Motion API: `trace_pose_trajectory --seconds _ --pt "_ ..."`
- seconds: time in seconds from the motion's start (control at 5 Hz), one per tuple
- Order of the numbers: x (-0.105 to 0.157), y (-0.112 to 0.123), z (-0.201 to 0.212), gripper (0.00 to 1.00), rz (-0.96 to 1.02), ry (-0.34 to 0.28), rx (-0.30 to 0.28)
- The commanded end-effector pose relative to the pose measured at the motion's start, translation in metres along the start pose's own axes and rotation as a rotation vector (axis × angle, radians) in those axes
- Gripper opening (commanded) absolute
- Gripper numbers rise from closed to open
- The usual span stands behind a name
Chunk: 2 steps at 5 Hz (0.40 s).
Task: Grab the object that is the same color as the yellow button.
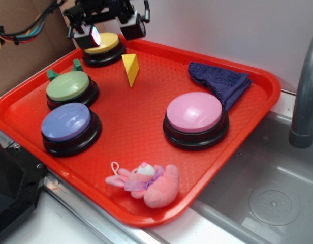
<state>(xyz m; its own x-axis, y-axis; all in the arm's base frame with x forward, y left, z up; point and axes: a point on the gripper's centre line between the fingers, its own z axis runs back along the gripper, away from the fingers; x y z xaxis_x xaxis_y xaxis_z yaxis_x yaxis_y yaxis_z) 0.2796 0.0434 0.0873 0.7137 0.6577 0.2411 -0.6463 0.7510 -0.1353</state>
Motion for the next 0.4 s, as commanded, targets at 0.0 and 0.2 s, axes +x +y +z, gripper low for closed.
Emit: trace_pose_trajectory --seconds 0.0,0.2 --pt "0.026 -0.002 -0.036 1.0 -0.006 0.005 0.001" --pt "0.026 -0.003 -0.051 1.0 -0.048 0.03 0.014"
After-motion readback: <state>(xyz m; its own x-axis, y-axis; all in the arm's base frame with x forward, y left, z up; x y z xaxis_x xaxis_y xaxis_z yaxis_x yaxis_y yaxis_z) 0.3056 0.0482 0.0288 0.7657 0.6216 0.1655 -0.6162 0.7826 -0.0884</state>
